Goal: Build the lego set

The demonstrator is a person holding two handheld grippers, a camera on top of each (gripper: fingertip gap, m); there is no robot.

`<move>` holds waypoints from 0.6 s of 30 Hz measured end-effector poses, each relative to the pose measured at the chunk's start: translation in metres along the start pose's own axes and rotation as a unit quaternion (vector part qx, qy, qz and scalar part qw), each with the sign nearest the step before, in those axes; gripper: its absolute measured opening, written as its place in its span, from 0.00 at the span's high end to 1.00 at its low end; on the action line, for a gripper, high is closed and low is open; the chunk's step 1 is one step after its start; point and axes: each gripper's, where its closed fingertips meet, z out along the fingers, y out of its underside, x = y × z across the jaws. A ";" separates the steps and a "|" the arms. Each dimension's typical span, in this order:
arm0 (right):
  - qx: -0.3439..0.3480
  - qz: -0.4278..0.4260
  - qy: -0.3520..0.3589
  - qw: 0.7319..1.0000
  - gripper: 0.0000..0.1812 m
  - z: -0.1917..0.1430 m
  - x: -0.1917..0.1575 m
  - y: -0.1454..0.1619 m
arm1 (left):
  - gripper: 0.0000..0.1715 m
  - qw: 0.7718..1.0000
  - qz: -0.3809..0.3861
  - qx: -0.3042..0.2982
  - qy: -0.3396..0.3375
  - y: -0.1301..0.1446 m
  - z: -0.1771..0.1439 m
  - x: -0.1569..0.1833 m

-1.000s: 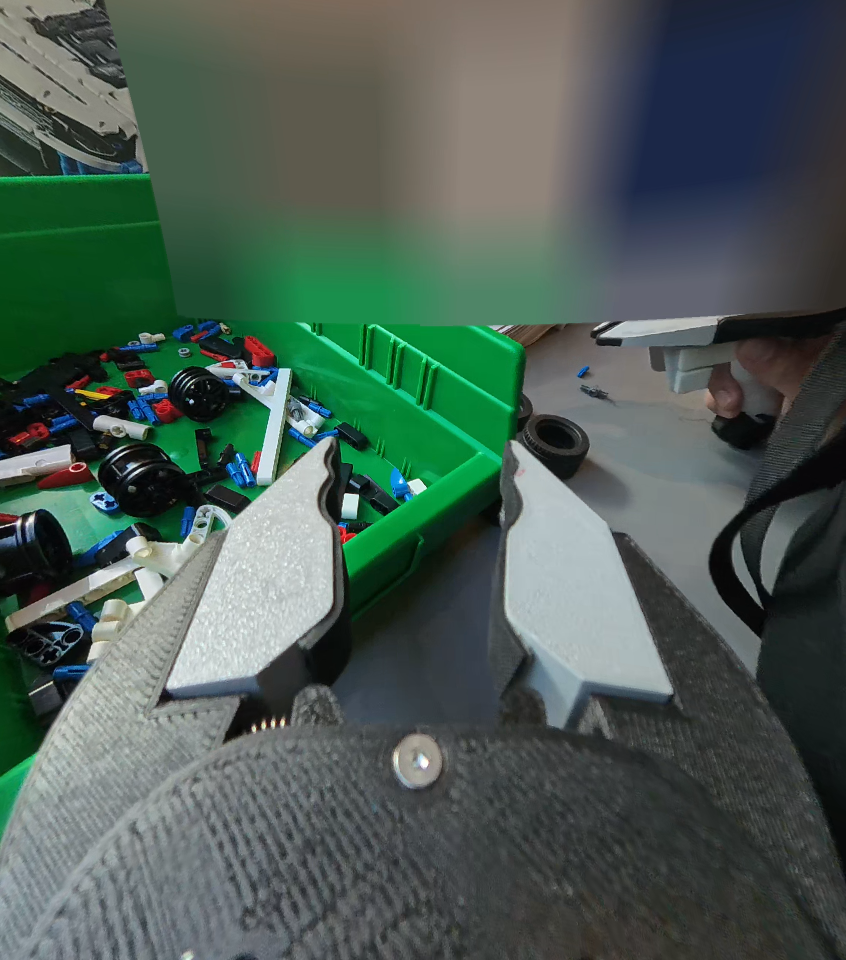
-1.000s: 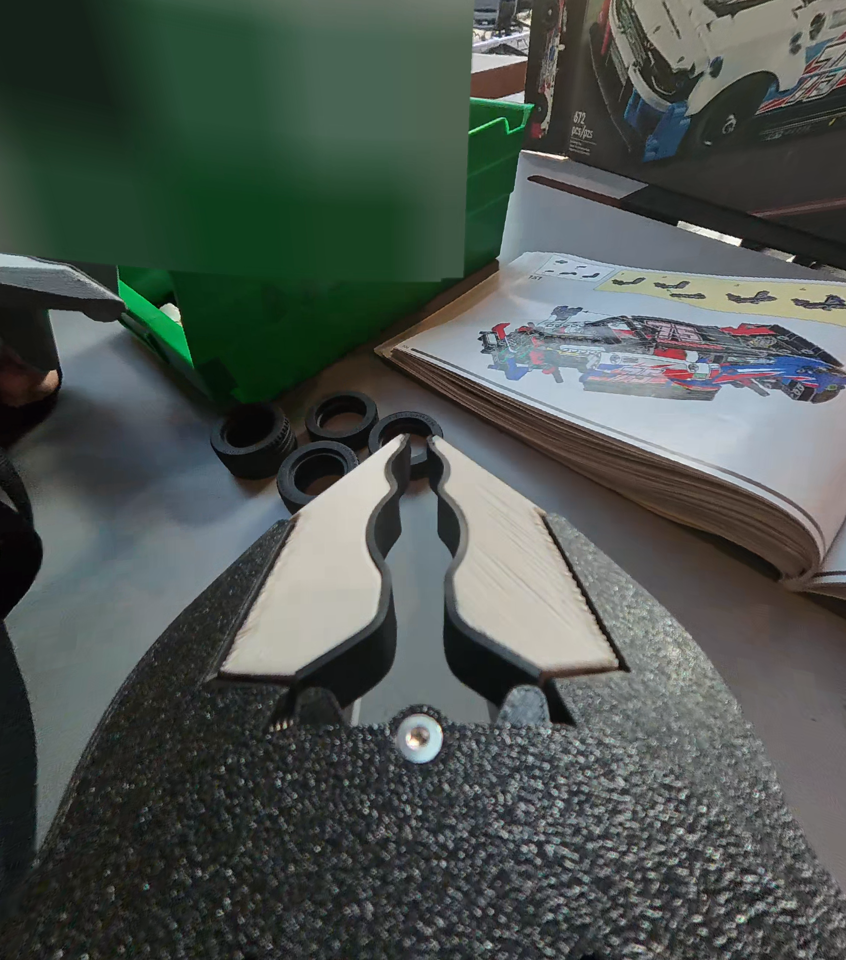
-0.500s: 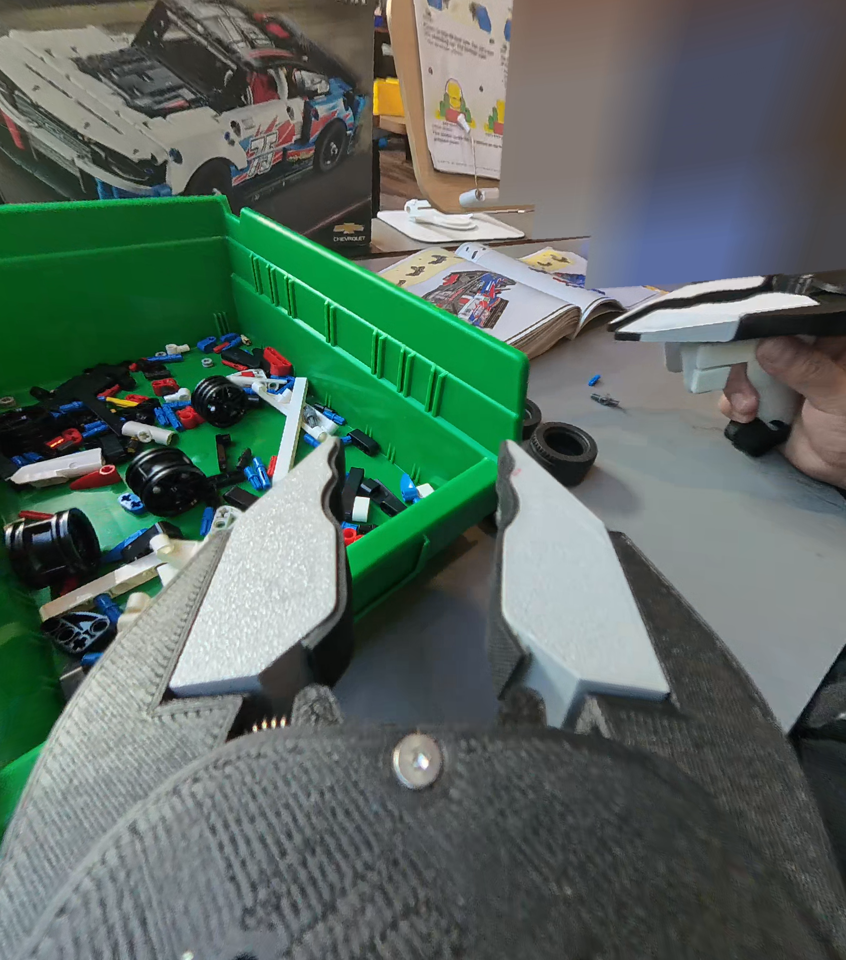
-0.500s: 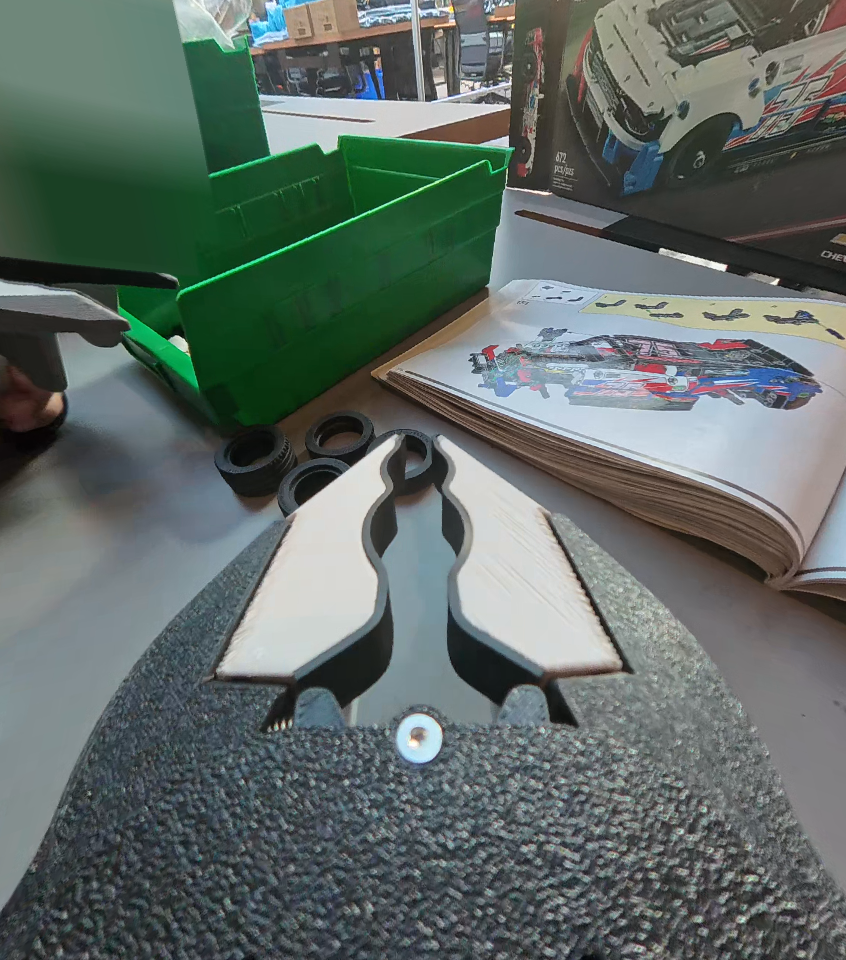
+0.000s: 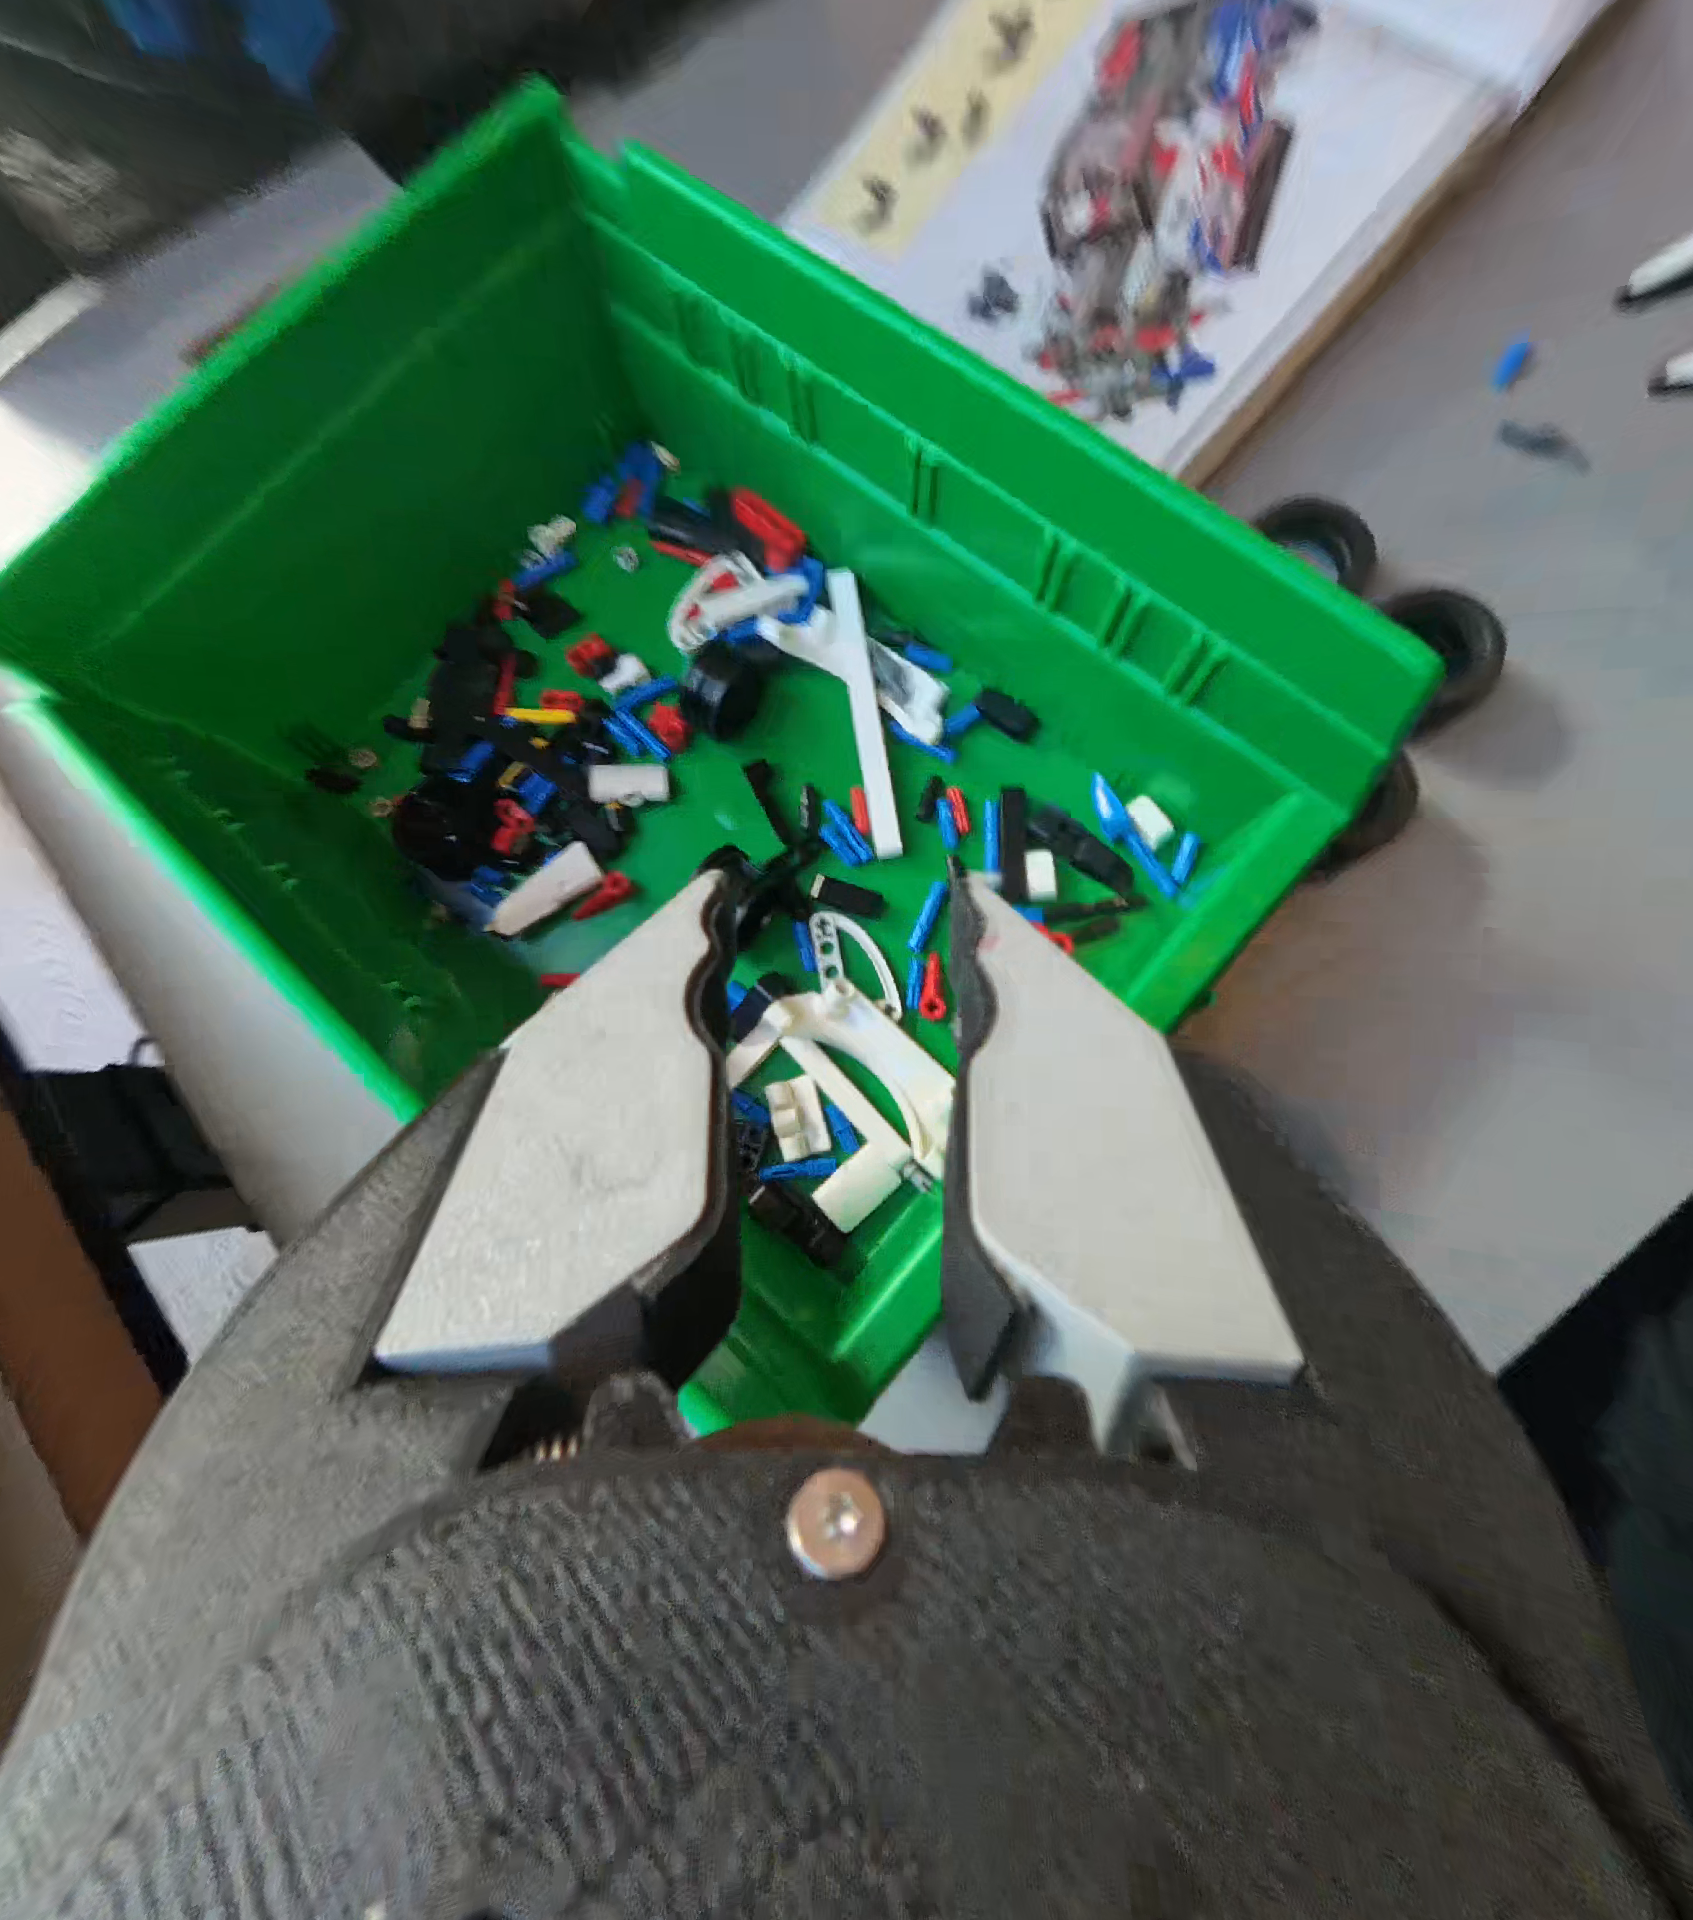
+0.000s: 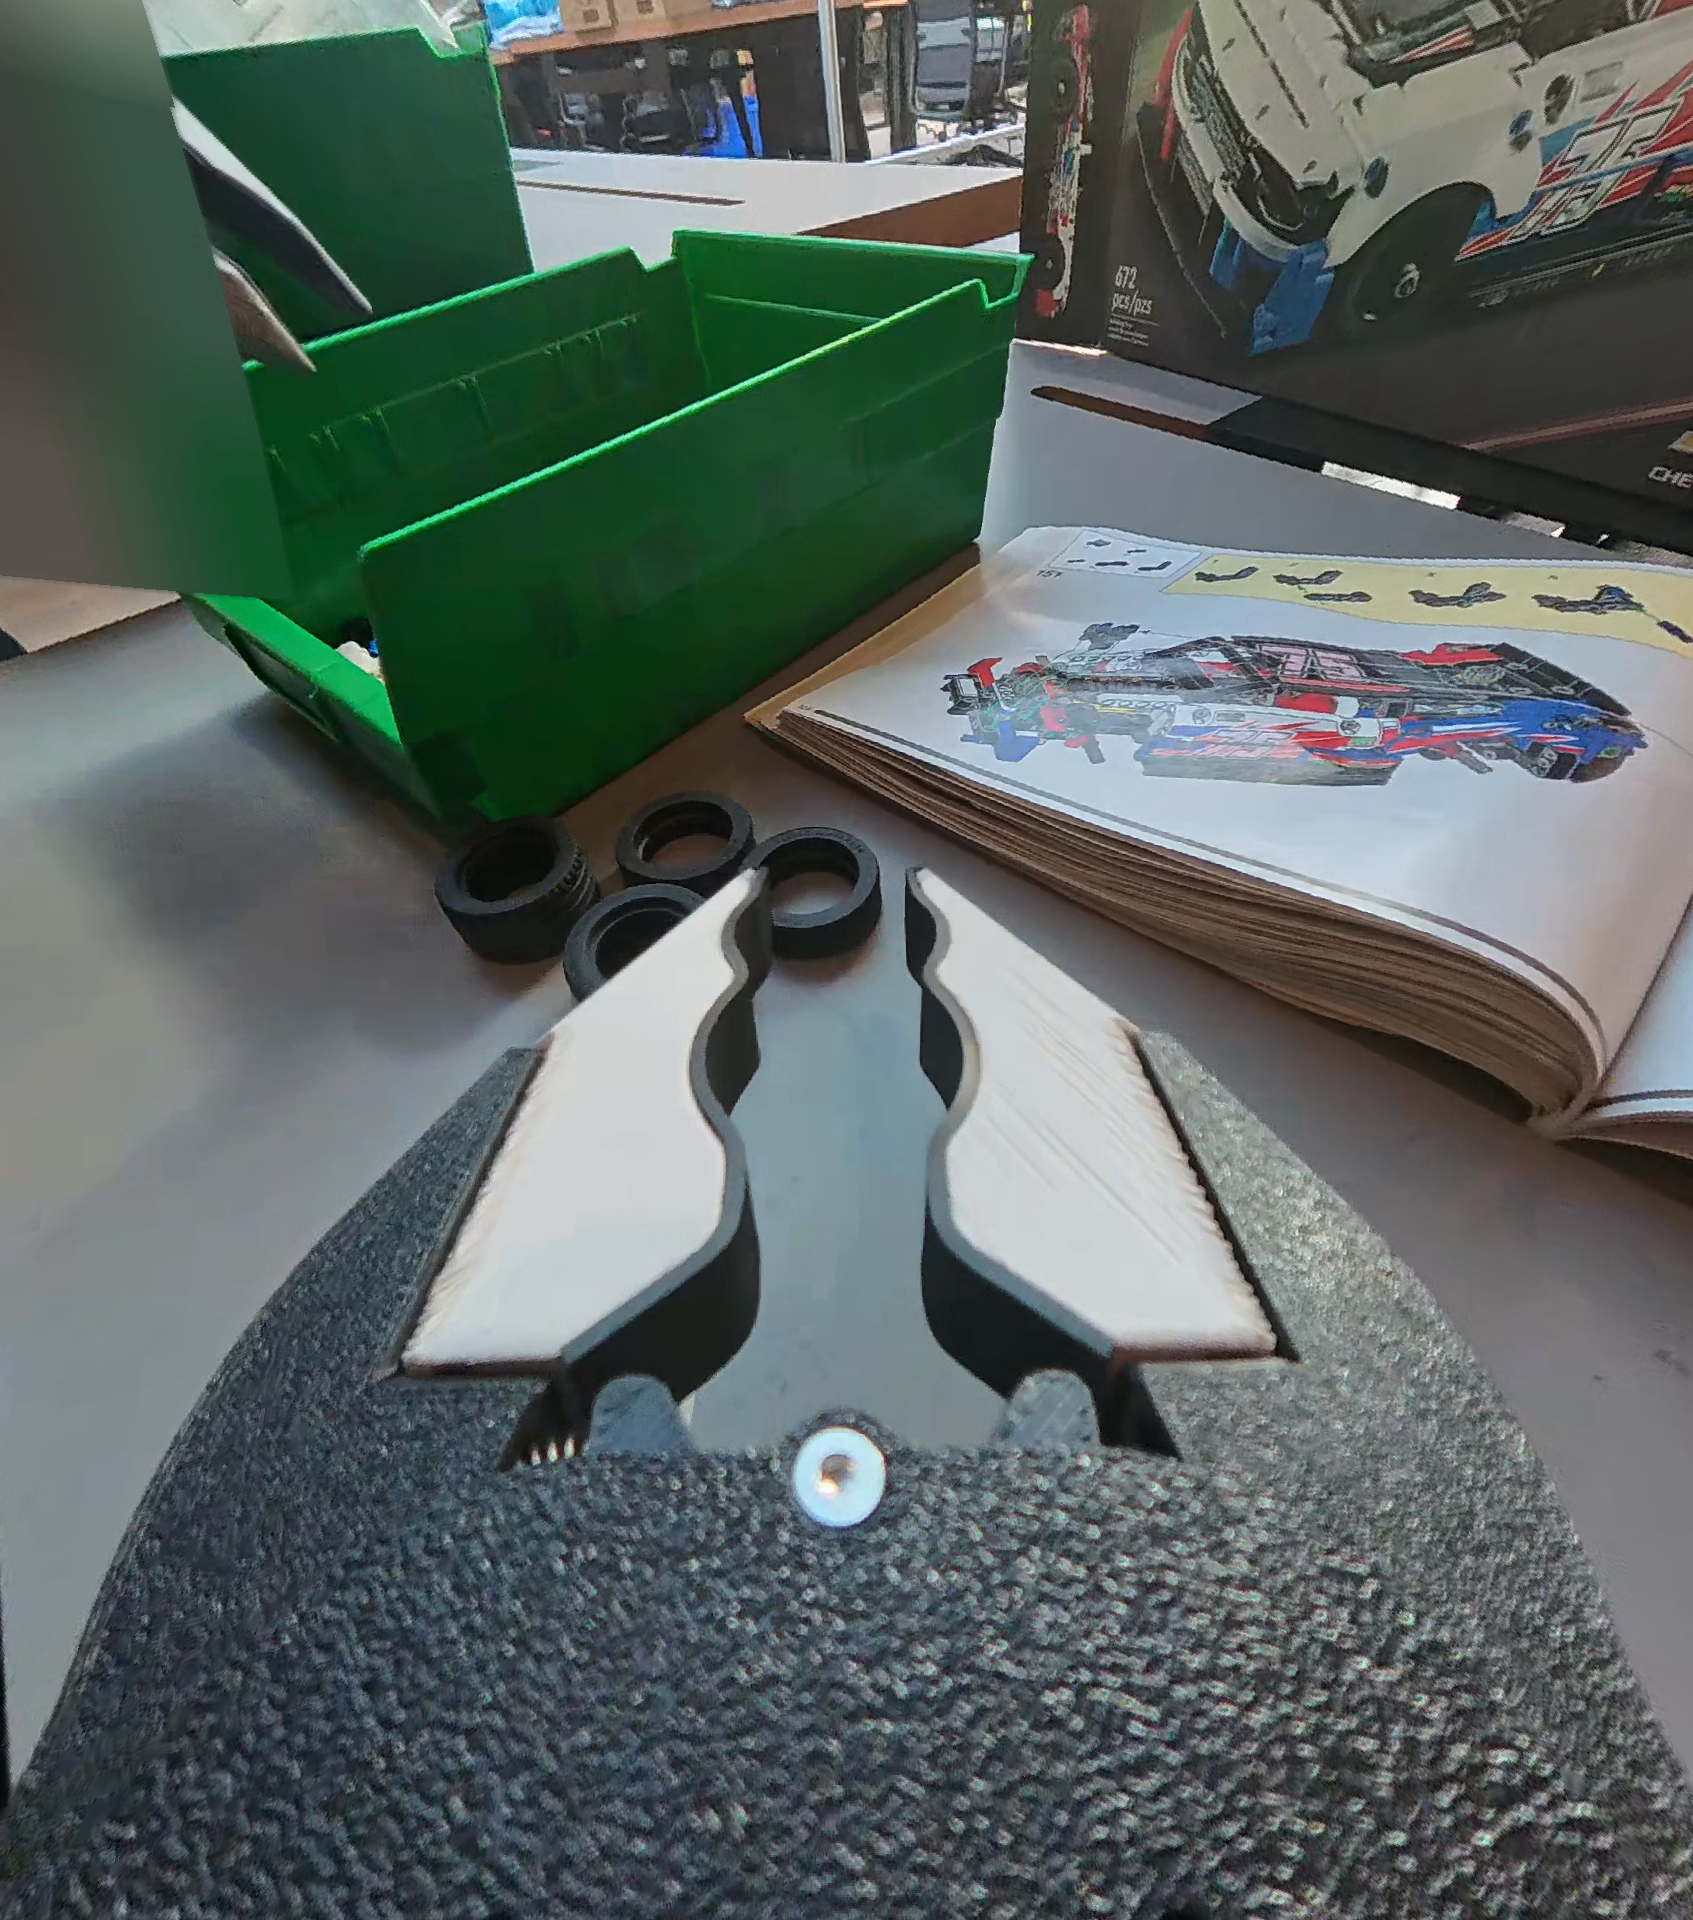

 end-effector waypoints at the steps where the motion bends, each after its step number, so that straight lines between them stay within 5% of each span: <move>1: -0.002 0.002 0.002 1.000 0.87 0.001 0.001 0.000 | 0.82 0.999 0.018 -0.031 0.032 0.003 0.010 0.005; 10: -0.006 0.008 0.002 1.000 0.88 0.003 0.004 0.001 | 0.91 0.954 0.134 -0.218 0.155 0.035 0.083 0.032; 18: 0.017 0.028 -0.015 0.999 0.89 -0.002 0.004 -0.005 | 0.94 0.943 0.128 -0.268 0.152 0.050 0.099 0.039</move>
